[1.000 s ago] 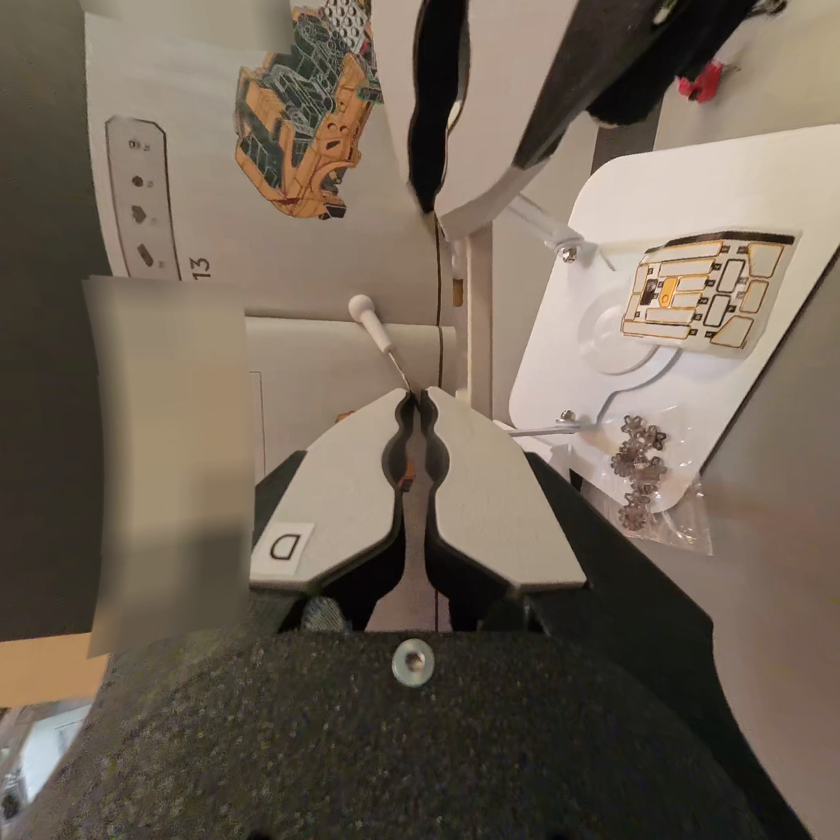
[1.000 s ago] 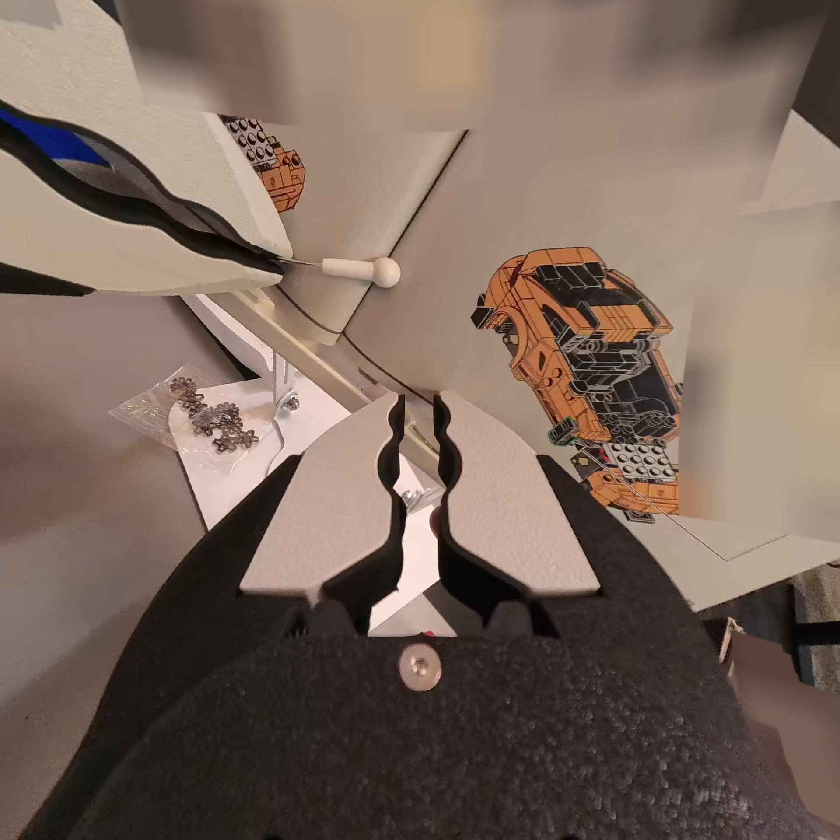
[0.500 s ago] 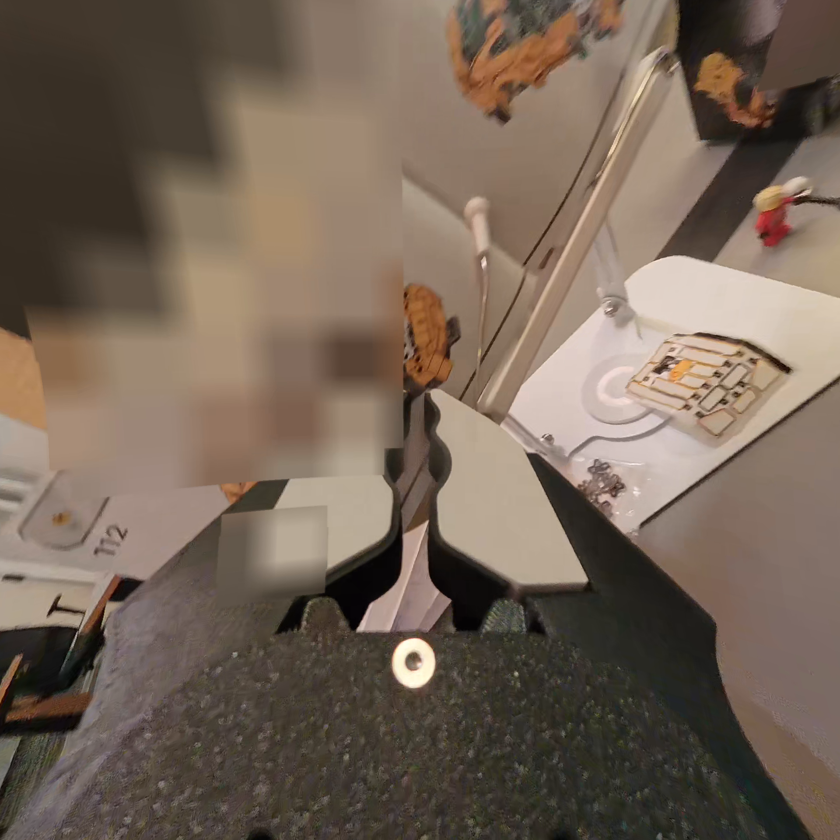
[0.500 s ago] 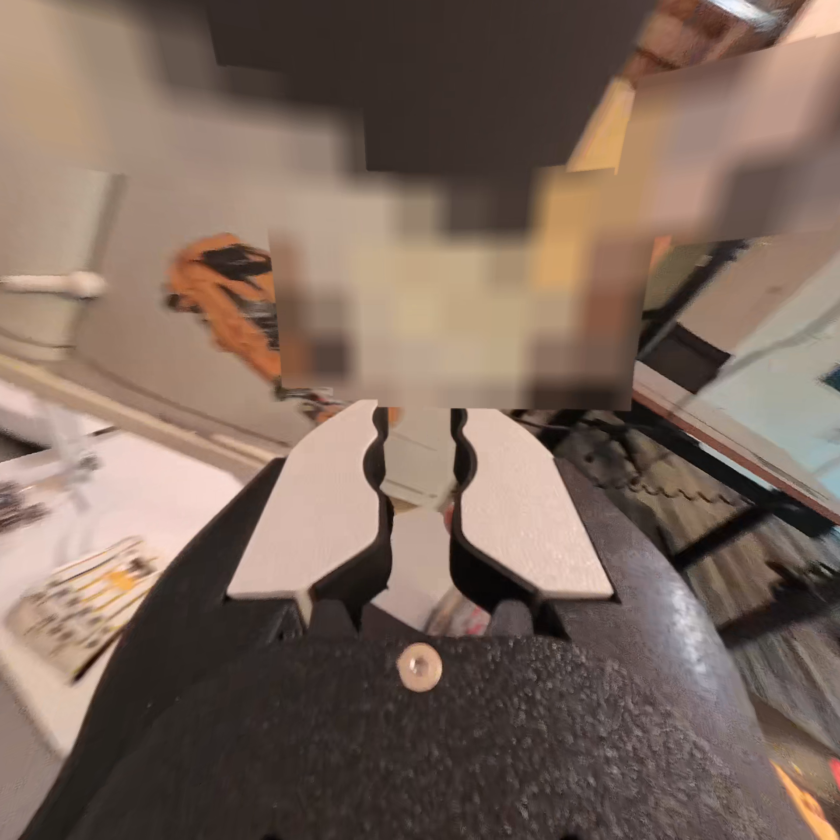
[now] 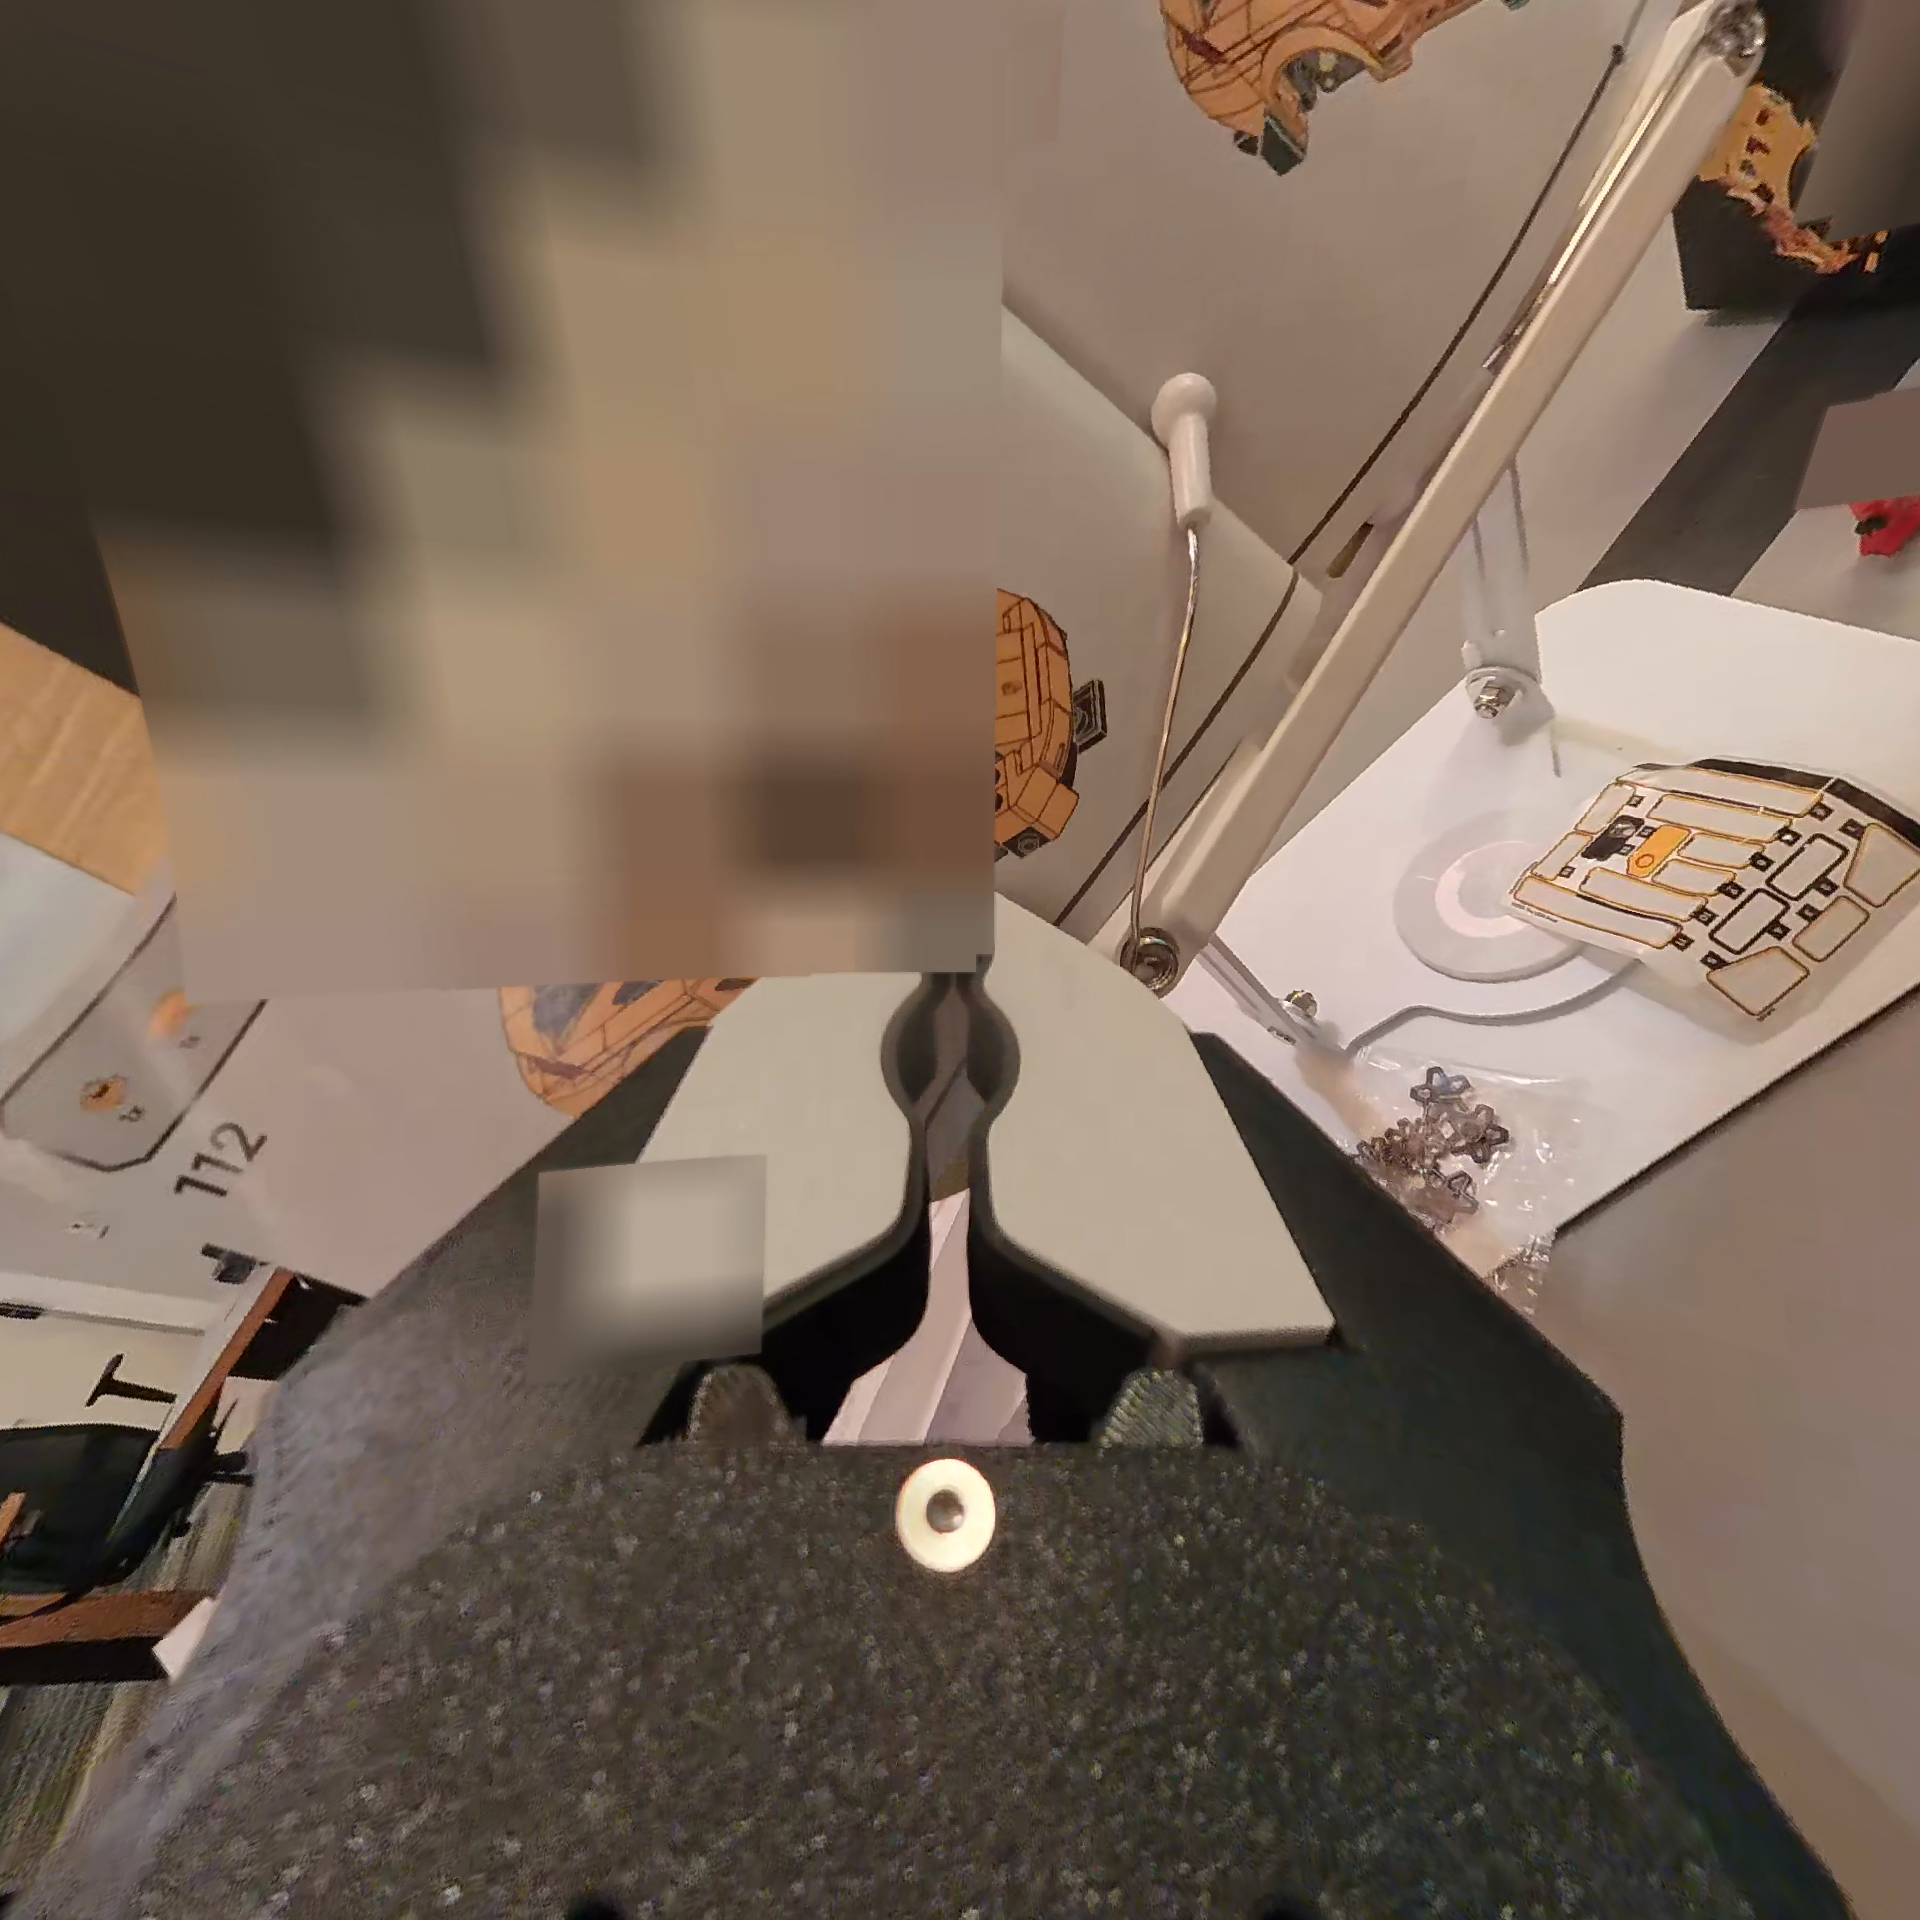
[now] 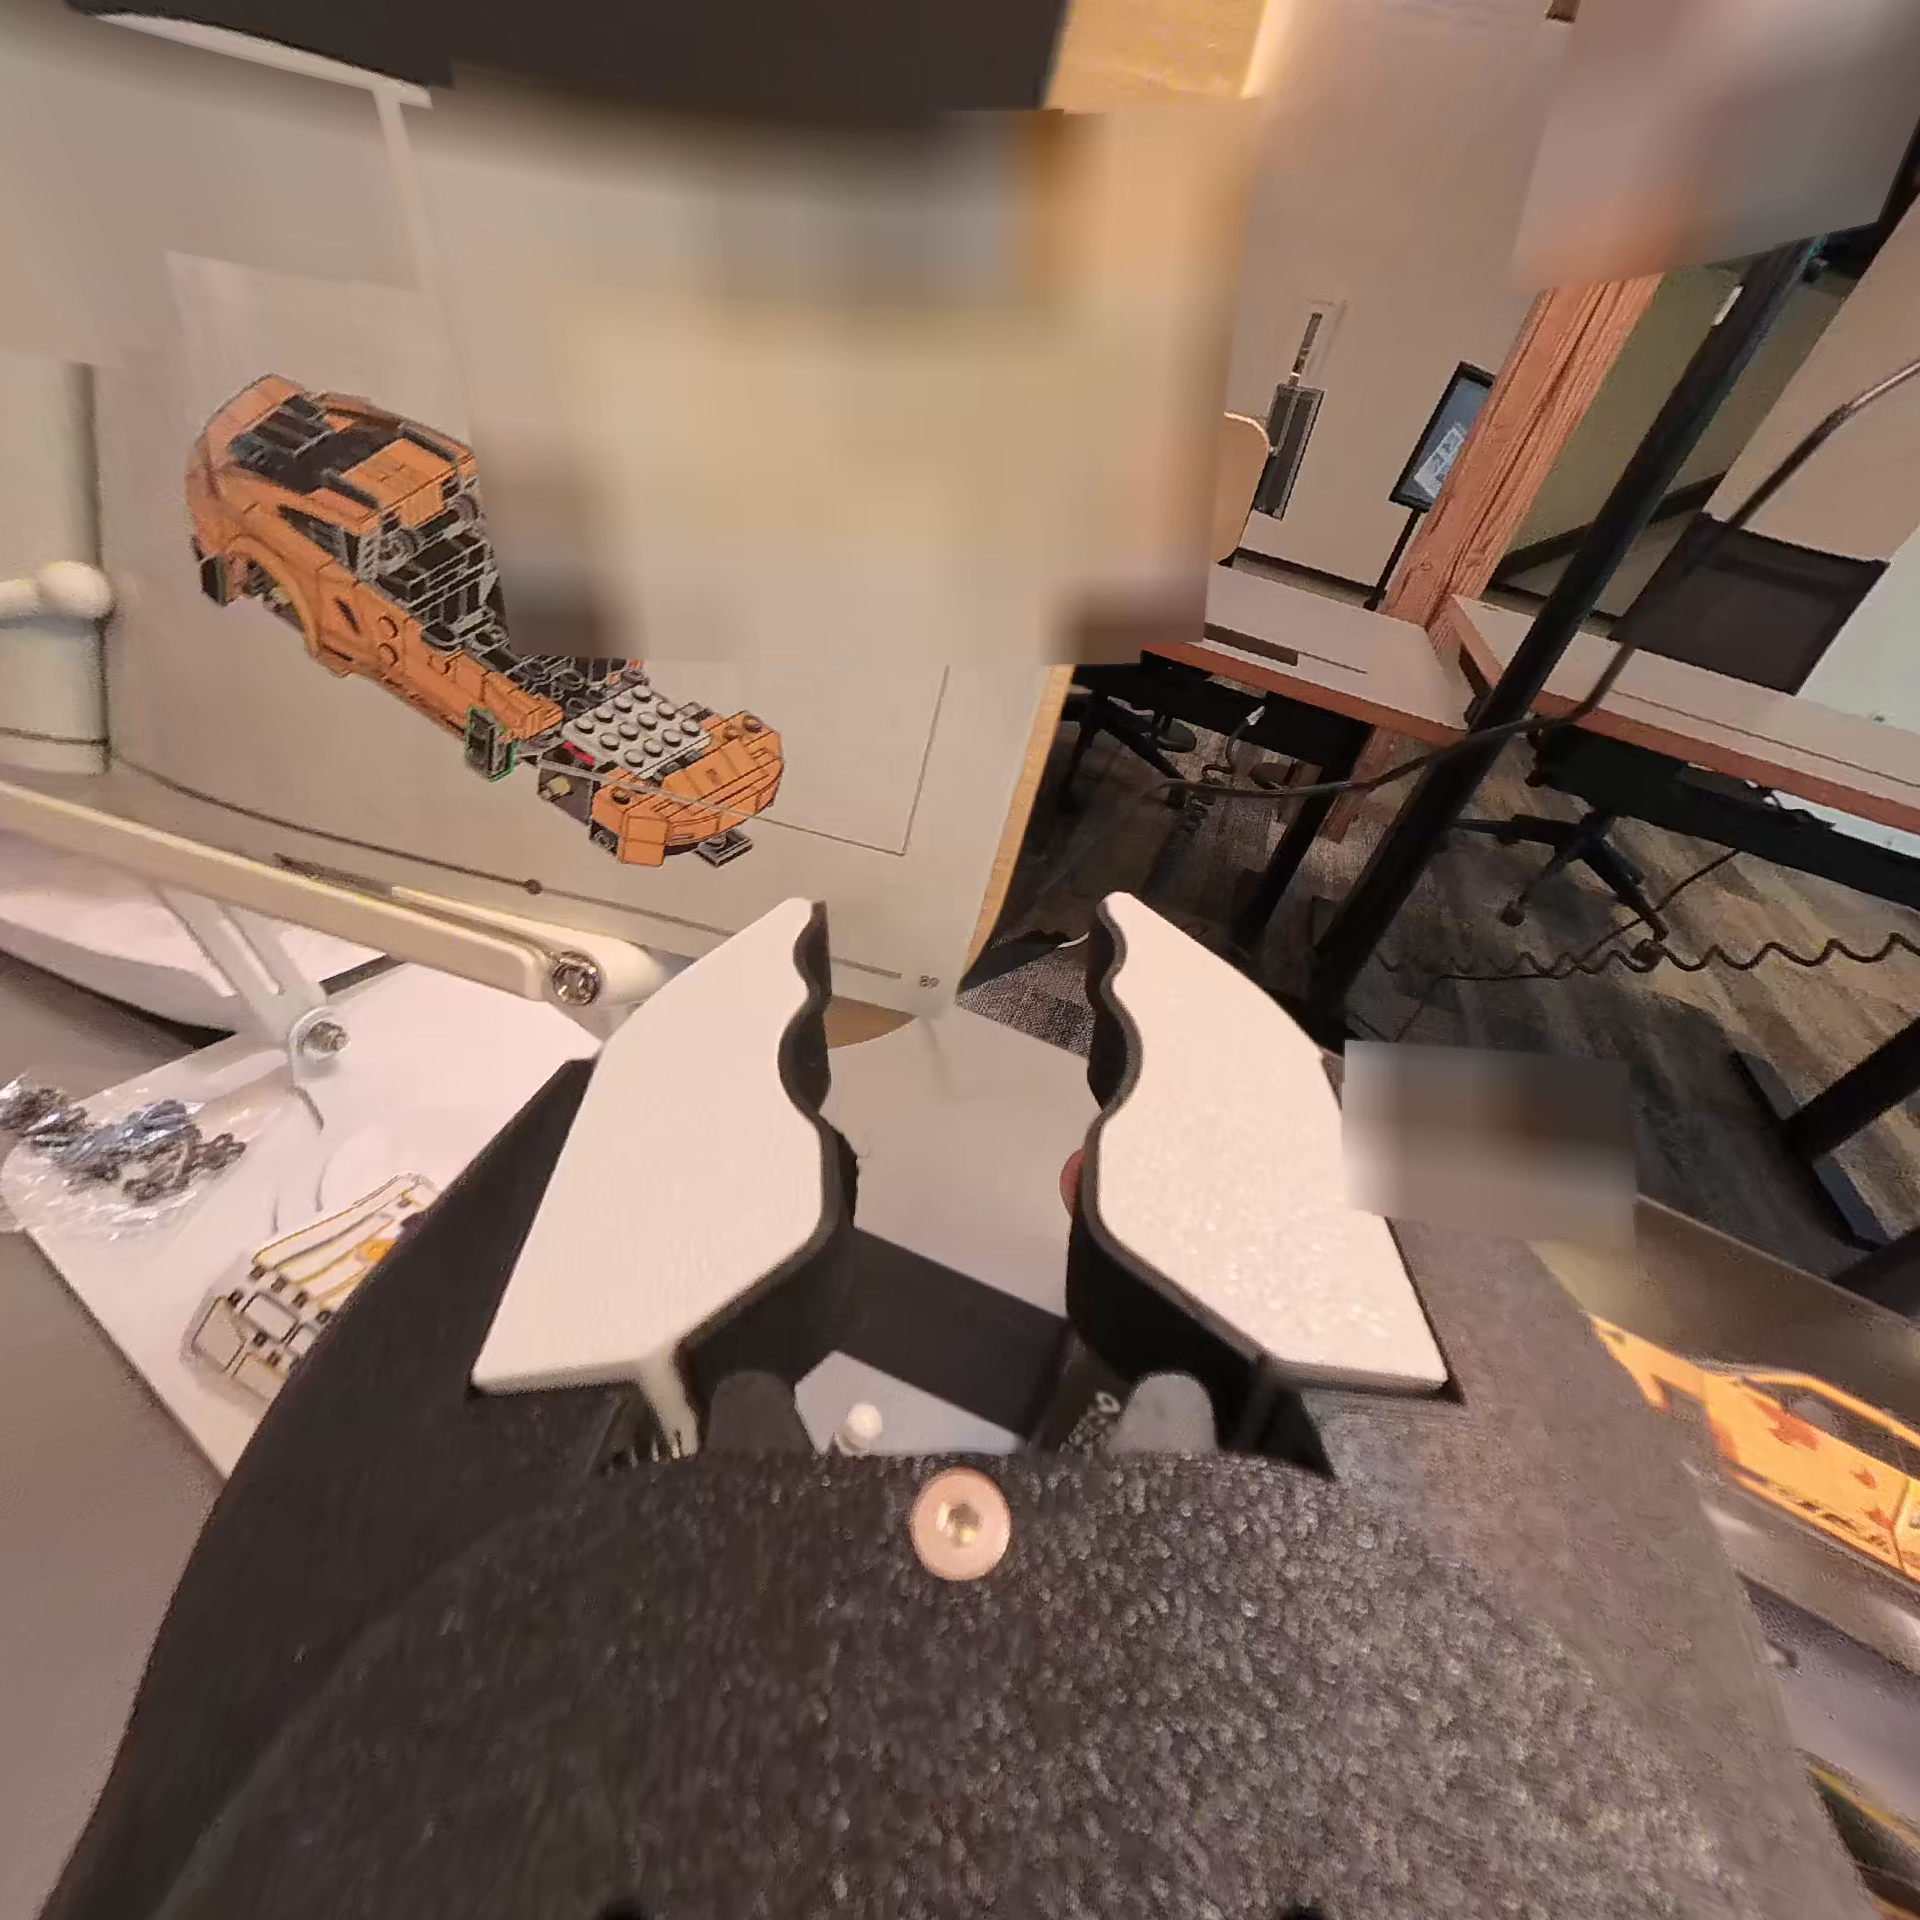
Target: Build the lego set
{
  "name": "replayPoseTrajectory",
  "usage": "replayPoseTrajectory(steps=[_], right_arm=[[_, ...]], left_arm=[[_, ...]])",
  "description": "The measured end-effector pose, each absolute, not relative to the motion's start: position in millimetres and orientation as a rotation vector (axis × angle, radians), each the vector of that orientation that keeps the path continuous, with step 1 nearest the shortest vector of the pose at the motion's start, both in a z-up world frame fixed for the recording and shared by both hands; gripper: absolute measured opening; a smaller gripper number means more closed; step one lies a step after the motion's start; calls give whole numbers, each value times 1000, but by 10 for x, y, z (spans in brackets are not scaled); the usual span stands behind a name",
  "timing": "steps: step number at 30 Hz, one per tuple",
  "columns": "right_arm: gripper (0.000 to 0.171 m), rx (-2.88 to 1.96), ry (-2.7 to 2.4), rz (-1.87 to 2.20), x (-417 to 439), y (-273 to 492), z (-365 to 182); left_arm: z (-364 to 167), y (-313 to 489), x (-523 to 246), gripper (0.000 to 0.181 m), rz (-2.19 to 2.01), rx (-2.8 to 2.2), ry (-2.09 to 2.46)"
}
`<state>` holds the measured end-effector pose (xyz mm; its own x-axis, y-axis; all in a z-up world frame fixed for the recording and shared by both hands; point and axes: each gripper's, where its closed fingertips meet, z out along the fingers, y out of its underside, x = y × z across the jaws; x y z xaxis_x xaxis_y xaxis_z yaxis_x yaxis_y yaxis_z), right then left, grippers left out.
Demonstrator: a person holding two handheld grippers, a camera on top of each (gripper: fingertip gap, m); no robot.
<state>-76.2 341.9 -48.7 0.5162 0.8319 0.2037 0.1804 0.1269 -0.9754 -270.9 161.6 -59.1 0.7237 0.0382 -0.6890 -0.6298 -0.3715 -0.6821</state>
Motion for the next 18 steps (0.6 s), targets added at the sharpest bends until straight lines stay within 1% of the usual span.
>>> replayPoseTrajectory(steps=[5,7,10,13,14,18], right_arm=[[48,-1354,-958,593,-645,3168,-471],[46,-1323,-935,624,-525,2996,-398],[42,-1298,-905,716,-305,2639,-361],[38,-1302,-916,817,-112,2212,-445],[36,-1303,-916,850,-48,2071,-476],[17,-1271,-937,908,154,1666,-655]], left_arm=[[-573,1554,-2722,1,702,-1835,387],[-475,1462,-2716,1,656,-1777,322],[-254,1268,-2825,0,539,-1663,106],[-70,1125,-3037,0,464,-1562,-102],[-15,1096,-3106,0,466,-1533,-147],[193,1101,-3250,0,478,-1427,-227]])
